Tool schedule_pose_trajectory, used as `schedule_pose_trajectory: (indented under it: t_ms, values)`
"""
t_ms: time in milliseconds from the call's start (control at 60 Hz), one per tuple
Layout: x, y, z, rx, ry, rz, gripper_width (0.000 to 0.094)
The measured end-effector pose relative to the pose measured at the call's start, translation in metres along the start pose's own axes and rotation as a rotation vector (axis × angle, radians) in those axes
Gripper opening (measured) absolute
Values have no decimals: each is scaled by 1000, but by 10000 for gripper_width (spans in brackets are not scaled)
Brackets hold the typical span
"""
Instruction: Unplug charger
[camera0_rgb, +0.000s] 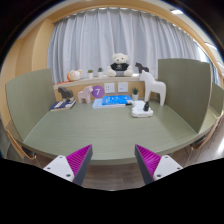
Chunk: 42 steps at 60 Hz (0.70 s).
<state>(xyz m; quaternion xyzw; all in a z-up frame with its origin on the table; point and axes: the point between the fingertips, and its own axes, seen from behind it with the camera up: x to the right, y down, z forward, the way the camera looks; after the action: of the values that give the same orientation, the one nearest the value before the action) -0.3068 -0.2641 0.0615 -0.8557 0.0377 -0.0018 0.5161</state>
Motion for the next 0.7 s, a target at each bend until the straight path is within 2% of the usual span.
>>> schedule_pose_trajectory:
  t_ms: [100, 367, 567, 700]
  values:
    - [29, 3, 6, -23, 54, -3, 858]
    - [143, -36, 117, -26, 155, 4, 833]
    - [195, -77, 219, -26, 167, -17, 731]
    - [208, -101, 280, -27, 126, -16, 682]
